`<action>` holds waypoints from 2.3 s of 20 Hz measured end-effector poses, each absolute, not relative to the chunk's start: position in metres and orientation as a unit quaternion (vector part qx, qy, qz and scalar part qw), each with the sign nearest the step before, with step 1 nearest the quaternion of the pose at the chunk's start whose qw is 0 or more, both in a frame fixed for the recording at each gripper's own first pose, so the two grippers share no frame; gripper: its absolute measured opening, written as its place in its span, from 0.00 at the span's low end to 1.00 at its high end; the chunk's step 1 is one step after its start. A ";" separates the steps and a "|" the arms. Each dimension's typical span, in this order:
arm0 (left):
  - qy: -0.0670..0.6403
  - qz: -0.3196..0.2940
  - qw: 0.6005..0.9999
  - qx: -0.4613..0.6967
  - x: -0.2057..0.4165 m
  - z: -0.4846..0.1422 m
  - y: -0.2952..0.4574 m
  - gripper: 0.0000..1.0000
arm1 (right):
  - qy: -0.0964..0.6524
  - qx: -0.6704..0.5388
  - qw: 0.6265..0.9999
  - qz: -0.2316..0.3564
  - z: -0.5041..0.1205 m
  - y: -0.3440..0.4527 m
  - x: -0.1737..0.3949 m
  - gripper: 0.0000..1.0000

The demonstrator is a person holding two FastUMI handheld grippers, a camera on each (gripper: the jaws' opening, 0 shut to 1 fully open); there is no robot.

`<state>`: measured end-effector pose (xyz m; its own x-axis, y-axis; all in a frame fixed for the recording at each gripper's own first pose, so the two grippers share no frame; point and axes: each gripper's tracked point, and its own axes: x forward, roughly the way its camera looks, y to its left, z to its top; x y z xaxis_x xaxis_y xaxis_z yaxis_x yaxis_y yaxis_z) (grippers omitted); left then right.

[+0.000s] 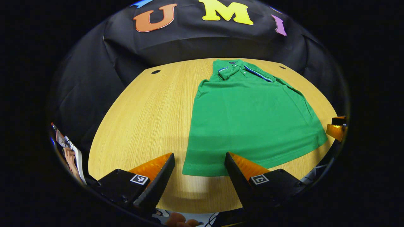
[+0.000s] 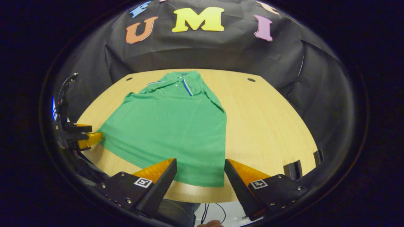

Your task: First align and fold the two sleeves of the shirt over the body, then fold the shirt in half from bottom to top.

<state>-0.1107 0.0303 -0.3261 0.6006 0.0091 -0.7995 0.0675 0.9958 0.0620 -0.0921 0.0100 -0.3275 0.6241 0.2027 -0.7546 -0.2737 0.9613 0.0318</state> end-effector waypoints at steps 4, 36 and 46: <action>0.448 -0.016 0.893 0.038 -0.108 -0.329 0.028 1.00 | 0.454 -0.048 0.882 0.114 -0.355 0.003 -0.095 0.96; 0.431 -0.008 0.901 -0.048 -0.083 -0.269 -0.010 0.03 | 0.439 0.051 0.888 0.124 -0.289 0.043 -0.038 0.01; 0.413 -0.011 0.909 -0.055 -0.018 -0.245 -0.012 0.03 | 0.404 0.058 0.903 0.137 -0.250 0.056 0.041 0.01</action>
<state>-0.0183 -0.0118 -0.2449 0.6582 -0.0654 -0.7500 -0.0261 0.9936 -0.1095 0.0410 0.0557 -0.2504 0.6361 0.2946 -0.7132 -0.2012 0.9556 0.2153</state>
